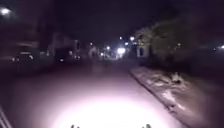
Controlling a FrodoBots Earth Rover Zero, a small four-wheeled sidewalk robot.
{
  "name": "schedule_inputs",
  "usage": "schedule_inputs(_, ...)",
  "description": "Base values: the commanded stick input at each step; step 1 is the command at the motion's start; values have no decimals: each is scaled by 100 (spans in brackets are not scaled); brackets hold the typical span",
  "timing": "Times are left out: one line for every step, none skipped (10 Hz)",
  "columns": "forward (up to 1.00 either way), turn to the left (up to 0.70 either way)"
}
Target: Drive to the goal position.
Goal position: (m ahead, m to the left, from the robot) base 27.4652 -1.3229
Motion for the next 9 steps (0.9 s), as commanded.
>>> schedule_inputs(100, 0)
schedule_inputs(100, 0)
schedule_inputs(100, 0)
schedule_inputs(100, 0)
schedule_inputs(100, 0)
schedule_inputs(100, 0)
schedule_inputs(100, 0)
schedule_inputs(100, 0)
schedule_inputs(100, 0)
